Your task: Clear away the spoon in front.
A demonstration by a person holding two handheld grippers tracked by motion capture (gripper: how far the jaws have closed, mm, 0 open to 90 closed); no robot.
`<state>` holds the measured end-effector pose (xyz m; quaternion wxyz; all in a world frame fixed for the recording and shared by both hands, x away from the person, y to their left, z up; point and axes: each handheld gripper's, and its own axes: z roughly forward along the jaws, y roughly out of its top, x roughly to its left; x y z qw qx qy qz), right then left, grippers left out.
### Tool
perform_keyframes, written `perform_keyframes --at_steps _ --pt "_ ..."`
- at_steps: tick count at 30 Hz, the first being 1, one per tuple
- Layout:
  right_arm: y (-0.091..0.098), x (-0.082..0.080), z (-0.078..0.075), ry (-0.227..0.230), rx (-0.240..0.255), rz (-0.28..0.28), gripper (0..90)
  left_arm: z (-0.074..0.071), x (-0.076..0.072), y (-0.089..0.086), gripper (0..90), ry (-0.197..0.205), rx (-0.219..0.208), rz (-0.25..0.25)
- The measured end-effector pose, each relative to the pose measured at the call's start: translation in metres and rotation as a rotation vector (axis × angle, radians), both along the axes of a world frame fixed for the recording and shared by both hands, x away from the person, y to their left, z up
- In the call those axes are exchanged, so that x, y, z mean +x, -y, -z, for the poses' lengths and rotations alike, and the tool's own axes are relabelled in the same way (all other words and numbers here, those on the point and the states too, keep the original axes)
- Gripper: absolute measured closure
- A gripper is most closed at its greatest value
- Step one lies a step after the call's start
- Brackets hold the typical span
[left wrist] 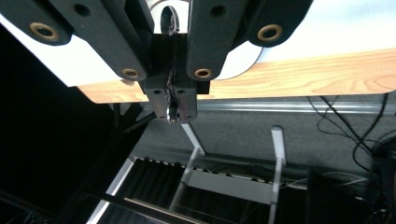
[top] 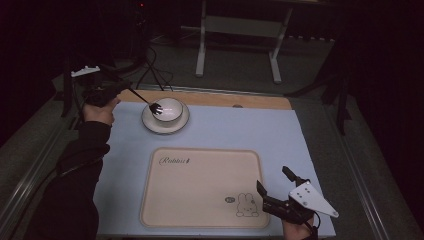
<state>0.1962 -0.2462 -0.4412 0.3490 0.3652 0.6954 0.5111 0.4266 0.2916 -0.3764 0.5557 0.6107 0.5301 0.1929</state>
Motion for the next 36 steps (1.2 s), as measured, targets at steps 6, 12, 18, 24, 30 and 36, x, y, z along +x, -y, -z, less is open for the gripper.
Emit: perform_keyframes --at_steps 6,12,18,24,30,36 --pt "0.0 0.0 0.0 0.003 -0.001 0.002 12.0 -0.01 -0.006 0.001 90.0 -0.005 0.019 0.047" --pt "0.0 0.0 0.0 0.004 0.001 0.002 11.9 -0.021 -0.011 0.003 90.0 -0.01 0.031 0.106" --pt "0.0 0.0 0.0 0.006 0.0 0.001 11.9 -0.031 -0.017 0.006 89.9 -0.003 0.042 0.166" --pt "-0.001 0.0 0.0 0.005 -0.001 -0.001 11.9 -0.039 -0.025 0.012 90.0 0.006 0.065 0.241" --pt "-0.001 0.0 0.0 0.003 -0.003 -0.005 11.9 -0.045 -0.035 0.019 90.0 0.007 0.072 0.303" --pt "-0.001 0.0 0.0 0.002 0.003 -0.008 11.9 -0.046 -0.044 0.03 89.9 -0.002 0.105 0.38"
